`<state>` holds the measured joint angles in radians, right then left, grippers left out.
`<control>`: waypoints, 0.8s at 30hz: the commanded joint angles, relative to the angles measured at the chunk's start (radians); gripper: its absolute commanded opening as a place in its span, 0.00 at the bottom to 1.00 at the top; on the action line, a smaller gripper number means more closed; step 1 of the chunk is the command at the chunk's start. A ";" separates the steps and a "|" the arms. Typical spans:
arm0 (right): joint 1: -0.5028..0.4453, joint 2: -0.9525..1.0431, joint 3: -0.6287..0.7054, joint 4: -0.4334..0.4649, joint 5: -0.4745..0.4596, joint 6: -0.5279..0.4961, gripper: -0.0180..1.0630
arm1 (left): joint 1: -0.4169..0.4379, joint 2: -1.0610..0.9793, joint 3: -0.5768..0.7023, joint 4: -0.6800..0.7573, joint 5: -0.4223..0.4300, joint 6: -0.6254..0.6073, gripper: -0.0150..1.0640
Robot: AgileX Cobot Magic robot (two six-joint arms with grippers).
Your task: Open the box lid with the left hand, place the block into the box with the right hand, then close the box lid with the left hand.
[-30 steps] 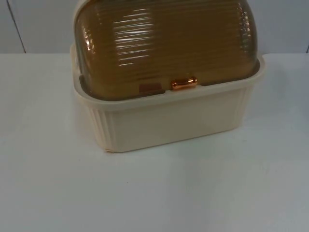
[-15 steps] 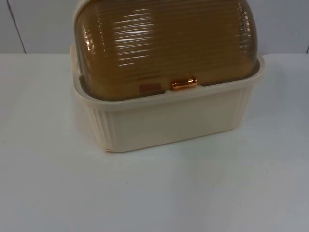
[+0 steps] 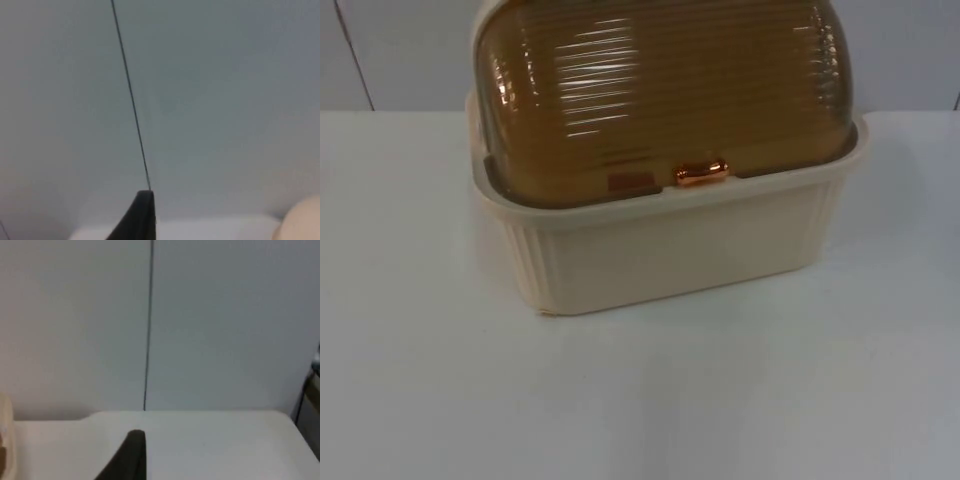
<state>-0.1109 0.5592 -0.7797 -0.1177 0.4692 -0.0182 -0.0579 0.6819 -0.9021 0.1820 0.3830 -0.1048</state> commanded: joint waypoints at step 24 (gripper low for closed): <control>0.088 -0.524 -0.400 -0.005 0.378 0.018 0.99 | 0.019 -0.569 -0.347 -0.149 0.441 0.254 0.98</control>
<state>-0.0266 0.0375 -1.1709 -0.1350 0.8364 0.0173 -0.0394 0.1180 -1.2331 0.0256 0.8124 0.1588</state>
